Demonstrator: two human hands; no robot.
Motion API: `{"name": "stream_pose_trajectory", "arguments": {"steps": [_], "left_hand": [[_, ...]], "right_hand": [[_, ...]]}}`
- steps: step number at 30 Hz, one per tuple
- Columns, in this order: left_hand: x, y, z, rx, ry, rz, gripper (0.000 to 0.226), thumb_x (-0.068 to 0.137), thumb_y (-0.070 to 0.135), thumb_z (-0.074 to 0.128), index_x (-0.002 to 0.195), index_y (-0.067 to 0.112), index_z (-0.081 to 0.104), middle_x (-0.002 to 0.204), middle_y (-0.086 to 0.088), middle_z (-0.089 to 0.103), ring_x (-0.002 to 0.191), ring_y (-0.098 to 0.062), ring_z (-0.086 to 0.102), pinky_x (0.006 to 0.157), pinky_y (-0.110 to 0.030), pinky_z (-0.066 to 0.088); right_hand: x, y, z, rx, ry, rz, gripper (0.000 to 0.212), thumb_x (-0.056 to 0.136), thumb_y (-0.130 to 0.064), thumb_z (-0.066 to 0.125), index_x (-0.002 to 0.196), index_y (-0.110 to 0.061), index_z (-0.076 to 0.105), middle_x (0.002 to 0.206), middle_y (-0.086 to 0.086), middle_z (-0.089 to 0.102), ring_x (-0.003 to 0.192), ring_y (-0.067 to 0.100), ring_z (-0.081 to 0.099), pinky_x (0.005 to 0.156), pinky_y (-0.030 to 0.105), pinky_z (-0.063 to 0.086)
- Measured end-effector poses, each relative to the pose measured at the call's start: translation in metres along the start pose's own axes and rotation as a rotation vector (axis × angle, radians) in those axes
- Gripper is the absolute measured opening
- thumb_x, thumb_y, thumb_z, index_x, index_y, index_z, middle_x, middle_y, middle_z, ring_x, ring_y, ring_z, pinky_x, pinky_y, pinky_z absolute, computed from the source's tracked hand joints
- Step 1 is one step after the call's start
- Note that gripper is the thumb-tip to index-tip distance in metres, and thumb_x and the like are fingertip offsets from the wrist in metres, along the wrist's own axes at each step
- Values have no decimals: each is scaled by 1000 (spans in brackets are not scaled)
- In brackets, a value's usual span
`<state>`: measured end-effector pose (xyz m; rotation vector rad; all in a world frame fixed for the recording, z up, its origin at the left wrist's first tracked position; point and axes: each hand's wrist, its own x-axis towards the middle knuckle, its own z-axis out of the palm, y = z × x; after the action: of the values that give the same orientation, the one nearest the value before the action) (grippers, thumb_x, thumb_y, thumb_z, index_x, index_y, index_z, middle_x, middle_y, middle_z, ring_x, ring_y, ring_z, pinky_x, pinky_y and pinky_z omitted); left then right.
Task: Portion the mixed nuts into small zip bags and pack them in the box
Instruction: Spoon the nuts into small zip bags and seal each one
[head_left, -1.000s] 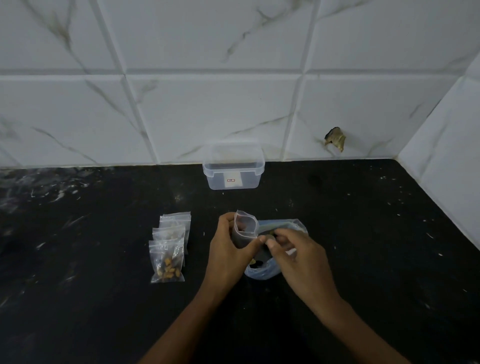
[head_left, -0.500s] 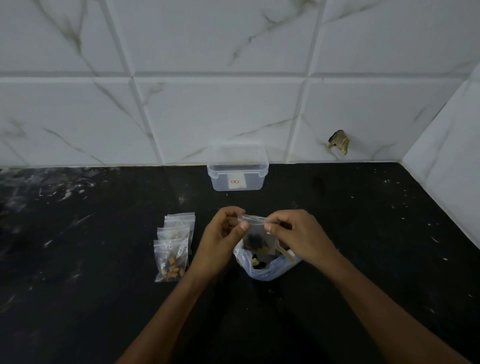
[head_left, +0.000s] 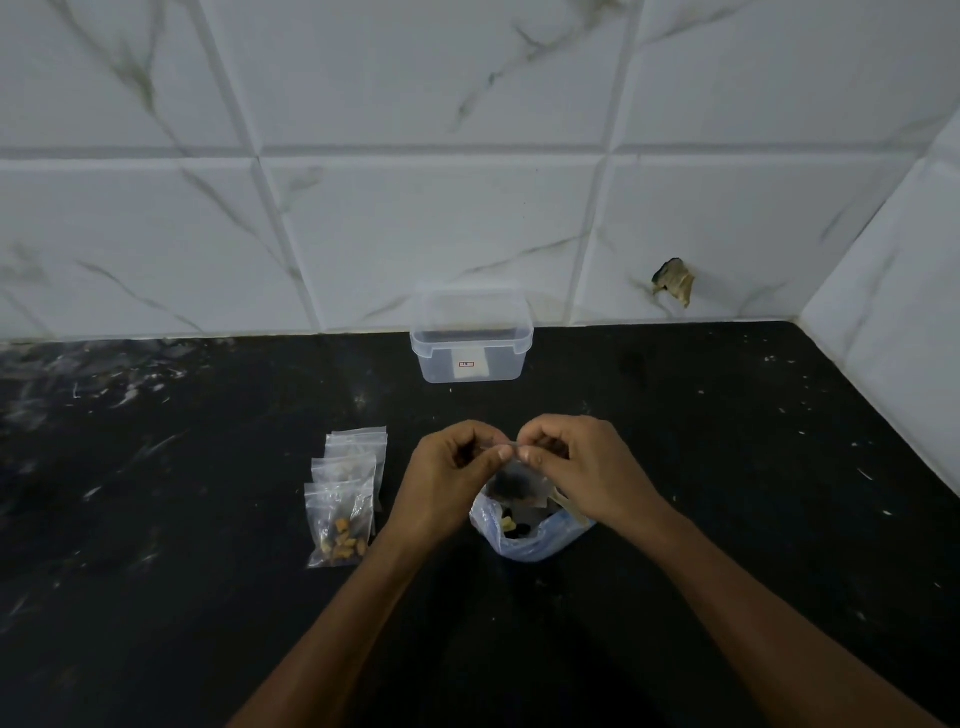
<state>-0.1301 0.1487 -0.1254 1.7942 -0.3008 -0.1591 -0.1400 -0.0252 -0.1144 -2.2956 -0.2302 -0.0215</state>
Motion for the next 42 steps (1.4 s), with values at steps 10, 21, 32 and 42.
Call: {"name": "stream_pose_trajectory", "arguments": {"steps": [10,21,32,42], "left_hand": [[-3,-2,1,60,57,43,18,90,10,66,83,26,67,83,6,68,79,-2,65,67,-11,51],[-16,-8,-17,51,89,-72,15,93,10,60,84,22,65,91,-1,67,84,-4,63,68,-10,52],[-35,-12,-48,-27,195,-86,14,92,7,60,89,17,69,90,5,70,87,4,66,72,-12,53],[-55,-27,-79,112,267,-88,16,94,8,58,84,14,68,84,-5,70,82,-9,67,70,-20,54]], "right_hand": [[-2,0,2,-30,15,-56,6,87,-16,67,90,-19,70,81,-8,67,78,3,63,72,19,52],[-2,1,0,-53,-25,31,8,86,-19,68,87,-26,67,77,-16,63,76,-2,61,67,12,49],[-1,-10,15,150,-65,-20,5,86,-9,68,88,-13,70,75,0,70,70,8,66,67,15,52],[12,-29,50,186,-139,-28,10,84,-16,71,84,-25,67,78,-6,66,73,7,63,71,23,55]]}}
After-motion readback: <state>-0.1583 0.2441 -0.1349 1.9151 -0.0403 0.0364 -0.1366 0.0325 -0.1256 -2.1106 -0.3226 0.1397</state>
